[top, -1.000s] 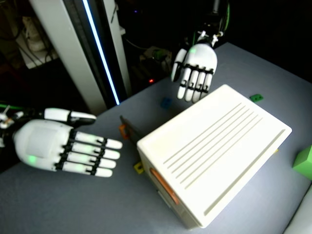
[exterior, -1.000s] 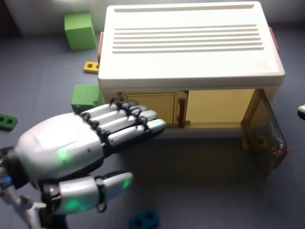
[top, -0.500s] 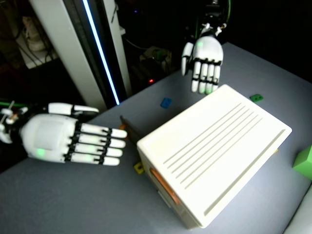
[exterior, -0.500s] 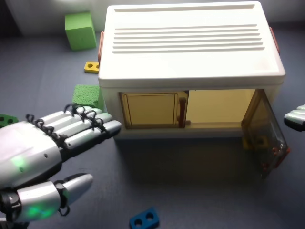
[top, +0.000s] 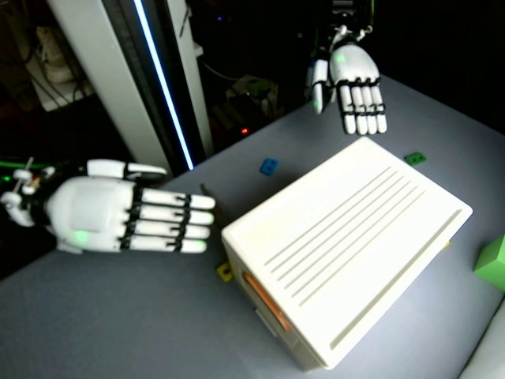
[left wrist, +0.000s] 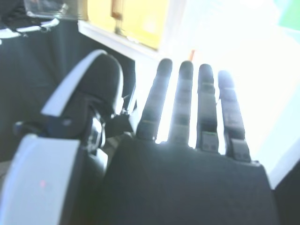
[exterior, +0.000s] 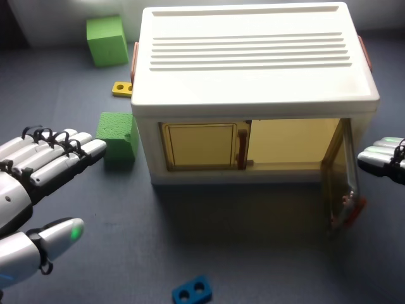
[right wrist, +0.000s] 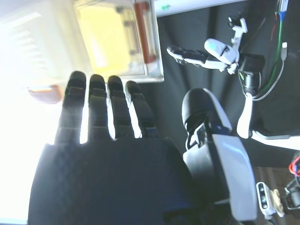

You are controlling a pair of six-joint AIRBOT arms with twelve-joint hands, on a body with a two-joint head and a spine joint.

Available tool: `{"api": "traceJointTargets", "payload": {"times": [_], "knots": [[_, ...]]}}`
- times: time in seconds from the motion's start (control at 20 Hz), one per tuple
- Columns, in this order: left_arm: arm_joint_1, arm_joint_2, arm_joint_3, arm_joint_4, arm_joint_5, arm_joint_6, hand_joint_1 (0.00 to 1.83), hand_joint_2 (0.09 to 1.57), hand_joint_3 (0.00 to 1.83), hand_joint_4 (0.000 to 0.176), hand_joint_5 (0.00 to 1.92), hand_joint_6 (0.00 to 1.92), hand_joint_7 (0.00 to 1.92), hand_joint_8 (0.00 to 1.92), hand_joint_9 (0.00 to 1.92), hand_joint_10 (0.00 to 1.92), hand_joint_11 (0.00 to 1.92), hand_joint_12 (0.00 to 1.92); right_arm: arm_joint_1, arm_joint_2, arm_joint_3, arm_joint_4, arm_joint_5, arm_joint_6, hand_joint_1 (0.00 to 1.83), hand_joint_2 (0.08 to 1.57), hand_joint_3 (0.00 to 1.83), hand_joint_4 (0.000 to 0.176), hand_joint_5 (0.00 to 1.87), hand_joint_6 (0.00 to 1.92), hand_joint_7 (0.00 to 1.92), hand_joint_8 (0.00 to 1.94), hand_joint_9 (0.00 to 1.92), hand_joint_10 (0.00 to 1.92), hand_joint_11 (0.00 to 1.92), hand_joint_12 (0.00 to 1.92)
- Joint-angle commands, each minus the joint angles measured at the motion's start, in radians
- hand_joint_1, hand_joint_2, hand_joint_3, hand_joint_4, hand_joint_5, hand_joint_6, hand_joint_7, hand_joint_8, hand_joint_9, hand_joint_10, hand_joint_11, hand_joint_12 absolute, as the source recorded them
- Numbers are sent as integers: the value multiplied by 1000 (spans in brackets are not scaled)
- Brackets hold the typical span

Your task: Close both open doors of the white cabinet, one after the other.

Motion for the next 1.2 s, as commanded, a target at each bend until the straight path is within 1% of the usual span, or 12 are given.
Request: {"api": "traceJointTargets", "payload": {"times": [0.0,0.05,0.1,0.2,0.25,0.5,0.65,0.75,0.95,1.05,1.1,1.15], "knots": [[-1,5,-2,-5,-140,-2,0,1571,106,0,0,0,0,0,1,0,0,215,17,-4,0,11,104,7,0,1418,10,15,0,0,0,0,0,0,0,0],[-1,5,-2,-7,-142,-2,0,1571,106,0,0,0,0,0,8,3,0,208,25,-7,0,3,99,7,0,1424,11,3,0,0,0,0,0,0,0,0],[-1,5,-2,-8,-143,-2,0,1571,106,0,0,0,0,0,2,0,0,207,30,-8,1,-2,95,7,0,1424,11,0,0,0,0,0,0,0,0,0],[-1,5,-2,-10,-145,-2,0,1571,82,0,0,0,0,0,0,0,0,169,44,-14,3,-16,85,8,0,1428,11,0,0,0,0,0,0,0,0,0],[0,5,-2,-10,-145,-2,0,1571,91,0,0,0,0,0,0,0,0,194,51,-18,4,-24,80,10,0,1432,11,0,0,0,0,0,0,0,0,0],[1,5,-2,-10,-145,-2,0,1571,102,0,0,0,0,0,0,0,0,200,81,-35,9,-56,58,16,0,1429,5,0,0,0,0,0,0,0,0,0],[1,4,-2,-11,-146,-2,0,1571,80,0,0,0,0,0,0,0,0,168,103,-54,20,-82,38,31,0,1426,3,0,0,0,0,0,0,0,0,0],[1,4,-2,-12,-146,-2,0,1571,102,0,4,1,0,0,0,0,0,223,110,-65,25,-83,35,31,0,1434,6,0,0,0,0,0,0,0,0,0],[1,3,-2,-12,-146,-2,0,1571,114,0,13,2,0,0,10,2,0,259,143,-89,36,-100,15,32,0,1467,16,0,0,0,0,0,0,0,0,0],[1,3,-2,-12,-147,-2,0,1571,87,0,0,0,0,0,0,0,0,207,161,-106,45,-106,6,32,0,1463,11,0,0,0,0,0,0,0,0,0],[1,2,-3,-12,-147,-2,0,1571,105,0,13,2,0,0,6,1,0,237,169,-112,48,-109,2,32,0,1463,10,0,0,0,0,0,0,0,0,0],[1,1,-3,-12,-146,-2,0,1571,105,0,25,3,14,3,37,7,0,316,181,-121,53,-114,-3,33,0,1454,4,0,4,1,0,0,0,0,0,0]]}}
